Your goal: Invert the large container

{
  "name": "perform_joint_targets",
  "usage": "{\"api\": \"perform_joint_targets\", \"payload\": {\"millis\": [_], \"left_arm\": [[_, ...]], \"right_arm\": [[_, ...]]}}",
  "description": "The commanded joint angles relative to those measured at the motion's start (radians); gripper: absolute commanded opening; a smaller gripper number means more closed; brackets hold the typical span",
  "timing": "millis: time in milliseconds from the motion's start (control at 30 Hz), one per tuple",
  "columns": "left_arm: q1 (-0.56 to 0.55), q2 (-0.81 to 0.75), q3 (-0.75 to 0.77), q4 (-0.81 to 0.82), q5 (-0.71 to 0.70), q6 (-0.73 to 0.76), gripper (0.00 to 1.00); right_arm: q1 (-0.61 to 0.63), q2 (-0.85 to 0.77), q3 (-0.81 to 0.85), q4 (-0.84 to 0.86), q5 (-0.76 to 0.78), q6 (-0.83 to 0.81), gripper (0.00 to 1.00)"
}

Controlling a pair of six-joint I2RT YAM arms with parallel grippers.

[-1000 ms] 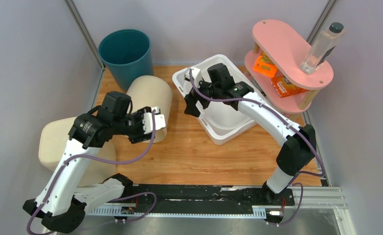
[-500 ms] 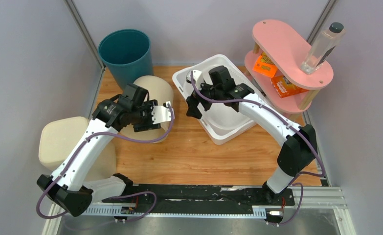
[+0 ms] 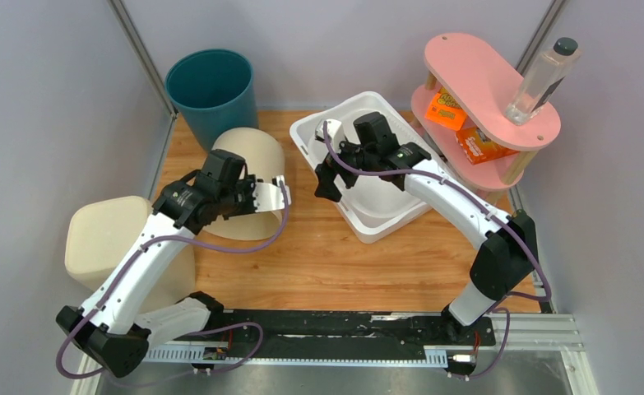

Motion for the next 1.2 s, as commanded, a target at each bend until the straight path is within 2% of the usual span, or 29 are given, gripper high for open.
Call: {"api": "perform_joint_targets", "payload": {"millis": [0,100,200,400,500,700,767,833,900,933,1067,1167], "left_arm": [[0.001,-0.024,-0.044,-0.163,0.063,-0.049,0.28],[0.001,-0.057,-0.069,-0.197,0.103,-0.078,0.26],[0.001,-0.066,-0.107,-0.254,0.201,-0.117,0.26],[0.001,-0.056,-0.154,-0.251,0.302,-0.215,0.25],[0.001,-0.063,-0.178,-0.248,0.299,-0.233,0.23],[0.001,-0.134,-0.210,-0.285,0.189,-0.262,0.23],[0.002,-0.168,-0.174,-0.289,0.184,-0.282,0.32],[0.002,-0.197,-0.128,-0.288,0.208,-0.315,0.47],[0.001,-0.222,-0.078,-0.273,0.201,-0.402,0.58],[0.001,-0.229,-0.060,-0.270,0.195,-0.425,0.60],[0.002,-0.202,0.055,-0.215,0.082,-0.553,0.73],[0.018,-0.148,0.122,-0.133,-0.077,-0.630,0.83]], "right_arm": [[-0.005,-0.040,-0.010,0.040,-0.019,-0.006,1.00],[-0.005,-0.034,-0.013,0.043,-0.022,-0.005,1.00],[-0.006,-0.023,-0.006,0.043,-0.031,-0.003,1.00],[-0.005,-0.004,0.014,0.045,-0.041,0.003,1.00],[-0.005,-0.003,0.015,0.044,-0.043,0.005,1.00],[-0.005,-0.013,0.001,0.044,-0.035,-0.005,1.00],[-0.006,-0.014,0.002,0.045,-0.028,-0.006,1.00],[-0.008,-0.009,0.014,0.043,-0.026,-0.002,1.00],[-0.008,0.000,0.030,0.039,-0.030,0.002,1.00],[-0.008,0.006,0.039,0.038,-0.033,0.004,1.00],[-0.007,0.022,0.057,0.035,-0.055,0.016,1.00],[-0.006,0.025,0.054,0.036,-0.086,0.029,1.00]]}}
